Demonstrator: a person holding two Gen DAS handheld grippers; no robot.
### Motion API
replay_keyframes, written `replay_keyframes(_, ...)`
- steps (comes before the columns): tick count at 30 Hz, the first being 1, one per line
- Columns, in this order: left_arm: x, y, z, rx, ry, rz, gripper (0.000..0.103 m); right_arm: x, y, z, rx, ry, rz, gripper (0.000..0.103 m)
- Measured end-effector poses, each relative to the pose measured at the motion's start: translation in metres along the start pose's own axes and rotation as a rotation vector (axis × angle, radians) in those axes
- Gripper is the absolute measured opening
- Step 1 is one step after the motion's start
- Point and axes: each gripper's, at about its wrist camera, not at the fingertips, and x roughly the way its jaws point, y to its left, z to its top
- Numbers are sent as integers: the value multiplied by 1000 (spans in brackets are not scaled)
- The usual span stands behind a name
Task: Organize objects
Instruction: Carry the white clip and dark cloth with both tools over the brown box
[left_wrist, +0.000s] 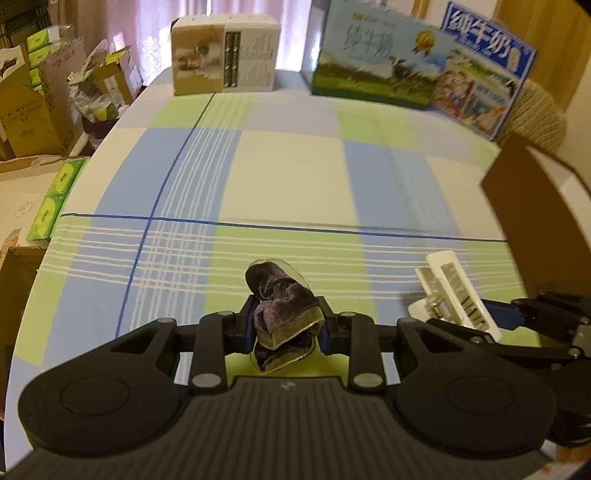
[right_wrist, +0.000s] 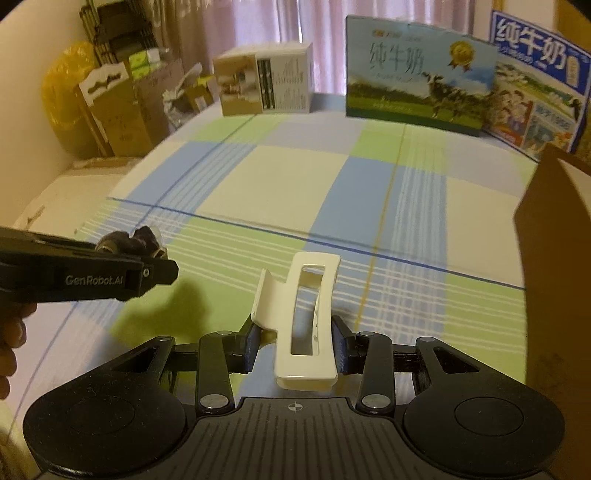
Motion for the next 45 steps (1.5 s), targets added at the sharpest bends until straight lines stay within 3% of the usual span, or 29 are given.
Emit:
replay_keyframes(12, -58, -51, -18, 64, -101, -67, 26, -84, -16, -26, 52, -146, -17, 36)
replay_keyframes(23, -76, -105, -23, 160, -134, -158, 26, -142, -47, -63, 118, -228, -56, 36)
replay_keyframes(34, -98, -177, -21, 241, -153, -274, 26, -215, -111, -69, 267, -335, -102, 36)
replay_keyframes(45, -91, -267, -12, 315, -139, -385, 26, -259, -179, -76, 232, -338, -209, 36)
